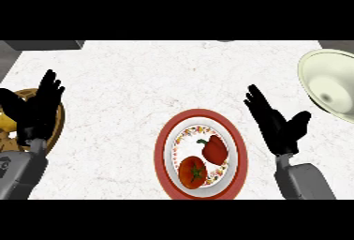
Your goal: Pick the bell pepper from the plate and place it in the bowl
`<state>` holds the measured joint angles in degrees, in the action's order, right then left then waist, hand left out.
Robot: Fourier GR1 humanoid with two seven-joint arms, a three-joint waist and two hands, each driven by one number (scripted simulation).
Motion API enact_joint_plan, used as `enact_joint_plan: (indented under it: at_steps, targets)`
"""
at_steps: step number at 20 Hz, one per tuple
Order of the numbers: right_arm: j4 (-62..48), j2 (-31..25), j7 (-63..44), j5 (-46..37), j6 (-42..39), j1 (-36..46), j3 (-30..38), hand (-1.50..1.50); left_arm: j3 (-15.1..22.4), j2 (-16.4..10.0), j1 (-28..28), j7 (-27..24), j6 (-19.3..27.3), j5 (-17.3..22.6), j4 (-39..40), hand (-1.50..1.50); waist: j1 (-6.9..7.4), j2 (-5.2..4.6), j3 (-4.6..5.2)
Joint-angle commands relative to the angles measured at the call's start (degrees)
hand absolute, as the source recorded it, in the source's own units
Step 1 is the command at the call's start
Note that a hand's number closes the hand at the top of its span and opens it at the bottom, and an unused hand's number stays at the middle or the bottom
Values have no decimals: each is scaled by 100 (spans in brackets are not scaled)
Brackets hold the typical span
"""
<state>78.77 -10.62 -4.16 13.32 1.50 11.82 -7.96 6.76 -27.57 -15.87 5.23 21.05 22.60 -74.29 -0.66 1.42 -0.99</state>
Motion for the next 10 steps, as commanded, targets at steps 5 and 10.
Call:
enact_joint_plan:
  at_steps: [5,10]
  targets:
    - [1402,-590,938,-108,-1685,1659,-586,150,289,-190,-120,-386,-111,-518,-203,0,245,-53,94]
    - [1406,-2106,299,-2463,-619,844,-649,-150,230,-351,334,-396,-292,-406,-511,0,-45,-31,105]
